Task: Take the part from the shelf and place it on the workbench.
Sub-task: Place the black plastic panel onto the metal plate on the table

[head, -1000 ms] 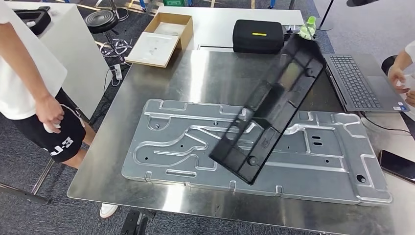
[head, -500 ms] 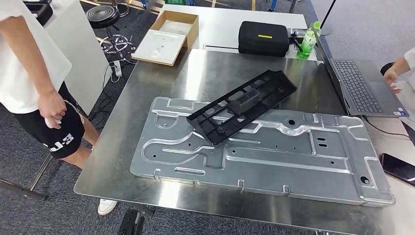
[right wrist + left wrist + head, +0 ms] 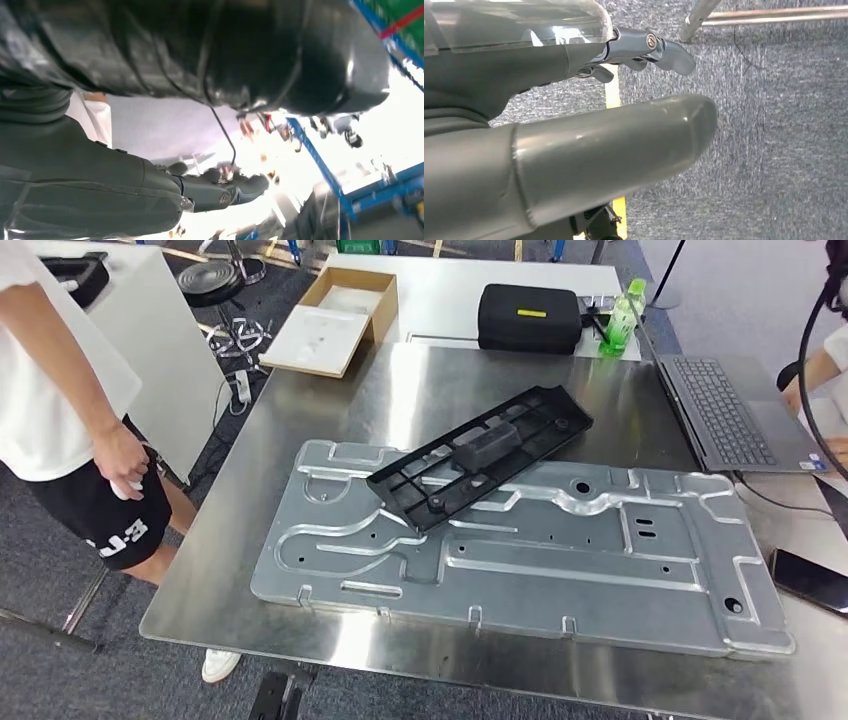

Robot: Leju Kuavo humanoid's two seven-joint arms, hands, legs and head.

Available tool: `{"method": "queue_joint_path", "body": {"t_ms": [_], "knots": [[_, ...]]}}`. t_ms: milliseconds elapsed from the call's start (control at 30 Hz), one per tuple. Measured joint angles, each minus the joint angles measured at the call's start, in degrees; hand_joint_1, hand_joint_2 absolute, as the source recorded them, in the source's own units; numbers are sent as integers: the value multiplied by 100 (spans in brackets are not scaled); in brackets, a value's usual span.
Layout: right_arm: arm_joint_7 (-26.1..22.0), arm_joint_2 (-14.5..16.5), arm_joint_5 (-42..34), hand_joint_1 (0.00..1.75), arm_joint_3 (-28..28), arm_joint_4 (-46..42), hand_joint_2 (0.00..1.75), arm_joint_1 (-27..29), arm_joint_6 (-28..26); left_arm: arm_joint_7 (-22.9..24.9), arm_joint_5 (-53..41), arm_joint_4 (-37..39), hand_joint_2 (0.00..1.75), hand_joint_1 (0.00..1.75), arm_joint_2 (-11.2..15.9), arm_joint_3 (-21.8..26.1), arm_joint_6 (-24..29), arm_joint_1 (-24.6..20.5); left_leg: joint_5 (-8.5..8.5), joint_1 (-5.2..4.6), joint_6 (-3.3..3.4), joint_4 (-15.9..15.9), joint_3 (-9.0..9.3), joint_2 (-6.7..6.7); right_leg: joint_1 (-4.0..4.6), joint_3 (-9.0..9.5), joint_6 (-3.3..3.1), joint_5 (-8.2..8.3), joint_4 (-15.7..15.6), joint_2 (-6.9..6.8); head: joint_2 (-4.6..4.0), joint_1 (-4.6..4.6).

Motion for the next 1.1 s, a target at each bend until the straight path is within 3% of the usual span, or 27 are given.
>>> {"method": "queue_joint_path", "body": {"t_ms": [67,133,167,200,267,333,367,433,467,533,567,600,633,667,700,733,800,867,933,967,1033,1100], "knots": [[180,-191,1383,0,-650,-715,0,678,-595,0,-3,0,0,0,0,-7,41,25,-324,27,-24,708,-309,5,18,16,-28,1,-11,-44,0,-5],[146,-318,3072,0,-1657,-1592,0,1687,-1001,2,-14,0,0,0,0,-28,76,76,-440,35,-14,1159,-516,7,45,27,-39,-5,-11,-100,0,-5],[58,-345,3832,0,-2275,-2098,0,2265,-1131,3,-24,0,0,0,0,-42,92,103,-362,32,3,1106,-490,9,60,31,-44,-9,-10,-133,0,-5],[-68,-346,4459,0,-2930,-2632,0,2851,-1252,4,-36,0,0,0,0,-60,103,123,-204,23,30,843,-360,20,77,38,-47,-15,-10,-180,0,-7],[-408,-298,5346,0,-4181,-3704,0,3983,-1547,3,-61,0,0,0,1,-102,114,138,100,-28,125,70,23,194,112,60,-38,-37,-12,-324,0,-9],[-772,-182,5857,0,-5208,-4674,0,4971,-1820,2,-79,0,0,0,2,-138,115,165,209,-82,192,-375,232,335,133,86,4,-65,-19,-500,0,-9],[-903,-103,5998,0,-5604,-5092,0,5397,-1893,2,-86,0,0,0,3,-148,115,193,206,-97,208,-409,237,322,137,102,32,-74,-29,-580,0,-8],[-1059,44,6145,0,-6188,-5762,0,6086,-1937,4,-91,0,0,0,13,-158,115,262,258,-92,245,-464,248,164,119,138,95,-99,-40,-694,0,-9],[-1113,107,6218,0,-6429,-6032,0,6347,-1954,8,-90,0,0,0,19,-164,110,289,287,-81,270,-500,261,97,103,138,125,-153,1,-625,0,-9],[-1264,208,6435,0,-6824,-6477,0,6763,-2058,20,-62,0,0,0,30,-172,69,313,341,-58,312,-559,280,-17,63,-9,171,-438,385,-301,0,-7],[-1362,277,6572,0,-6977,-6664,0,6966,-2132,29,-27,0,0,0,33,-175,15,314,348,-59,321,-564,276,-71,54,-159,185,-636,728,-121,0,-5],[-1467,365,6727,0,-7081,-6836,0,7179,-2214,39,25,0,0,0,38,-174,-60,316,351,-62,327,-562,271,-125,52,-332,194,-814,1103,-25,0,-4],[-1565,478,6895,0,-7142,-6982,0,7391,-2285,48,87,0,0,0,44,-169,-154,321,351,-66,329,-559,268,-182,56,-471,198,-913,1392,20,0,-5],[-1649,605,7091,0,-7157,-7101,0,7579,-2344,53,153,0,0,0,51,-158,-253,330,351,-72,329,-554,266,-240,58,-535,194,-910,1515,38,0,-6],[-1711,732,7303,0,-7143,-7193,0,7727,-2396,52,211,0,0,0,59,-143,-352,340,350,-80,328,-546,265,-298,61,-497,180,-804,1429,49,0,-6],[-1749,864,7532,0,-7100,-7250,0,7826,-2436,43,257,0,0,0,67,-126,-451,348,349,-86,326,-536,264,-356,66,-355,153,-614,1136,85,0,-7],[-1771,1127,7988,0,-6939,-7287,0,7902,-2481,5,300,0,0,0,74,-103,-617,351,346,-100,308,-512,252,-455,76,26,76,-282,364,291,0,-8],[-1745,1389,8346,0,-6723,-7265,0,7887,-2498,-38,300,0,0,0,81,-96,-704,337,348,-90,255,-496,218,-534,97,217,21,-183,-36,424,0,-7],[-1684,1619,8525,0,-6530,-7201,0,7814,-2508,-56,288,0,0,0,89,-94,-725,322,363,-72,179,-503,188,-627,110,235,-5,-177,-81,346,0,-4],[-1645,1723,8556,0,-6437,-7159,0,7756,-2511,-56,281,-1,0,0,99,-94,-725,317,355,-75,144,-485,178,-611,98,253,-25,-161,-111,283,0,-5],[-1567,1878,8597,0,-6252,-7080,0,7621,-2517,-56,261,-3,0,0,119,-94,-718,298,192,-90,72,-241,58,-397,56,291,-77,-129,-174,144,0,-21],[-1483,1964,8683,0,-6070,-6993,0,7487,-2525,-57,232,-5,0,0,134,-94,-707,257,-165,-54,-1,431,-265,-130,48,302,-108,-124,-188,-8,0,-38]]}}
